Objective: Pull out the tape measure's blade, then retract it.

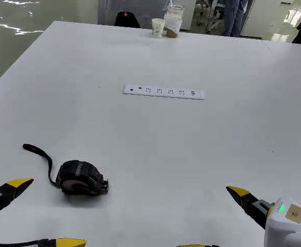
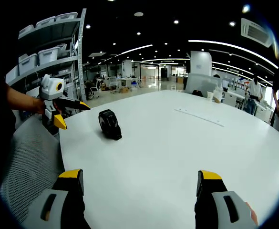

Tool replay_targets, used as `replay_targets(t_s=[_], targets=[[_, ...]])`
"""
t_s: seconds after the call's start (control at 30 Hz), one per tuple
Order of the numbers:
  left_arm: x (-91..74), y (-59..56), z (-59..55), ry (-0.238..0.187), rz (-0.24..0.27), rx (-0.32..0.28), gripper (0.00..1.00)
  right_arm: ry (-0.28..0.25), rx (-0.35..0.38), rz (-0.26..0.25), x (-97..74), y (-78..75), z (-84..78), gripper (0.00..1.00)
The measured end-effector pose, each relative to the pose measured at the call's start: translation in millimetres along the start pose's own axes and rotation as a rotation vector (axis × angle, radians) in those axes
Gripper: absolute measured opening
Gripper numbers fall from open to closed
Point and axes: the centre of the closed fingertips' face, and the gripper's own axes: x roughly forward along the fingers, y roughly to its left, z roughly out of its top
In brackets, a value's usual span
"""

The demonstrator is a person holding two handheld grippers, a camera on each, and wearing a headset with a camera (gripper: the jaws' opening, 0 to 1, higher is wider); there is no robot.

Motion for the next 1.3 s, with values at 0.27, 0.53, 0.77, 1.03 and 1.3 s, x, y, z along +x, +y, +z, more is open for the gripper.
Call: replay_targets(t_s=[0.27, 0.53, 0.77, 1.03, 1.3], targets=[[1.3, 3.3, 0.5, 0.018, -0.018, 0.035, 0.99, 0.006, -0.013, 0.015, 2.8, -0.5, 0.6, 0.99], [5.8, 6.7, 3.8, 0.035, -0.053, 0.075, 0.99, 0.026, -0.033, 0.050, 8.7, -1.5, -0.7, 0.94], [9.5, 13.7, 5.2, 0.052, -0.073, 0.105, 0.98, 0.038, -0.065, 0.075, 15.9, -5.6, 1.7, 0.93], [15.1, 18.7, 7.4, 0.071, -0.107, 0.137, 0.94, 0.053, -0.107, 0.114, 27.2, -7.5, 6.3, 0.90], [18.5, 25.4, 8.9, 0.092, -0.131, 0.168, 0.86, 0.063, -0.155, 0.150, 40.0, -7.8, 10.4, 0.84]])
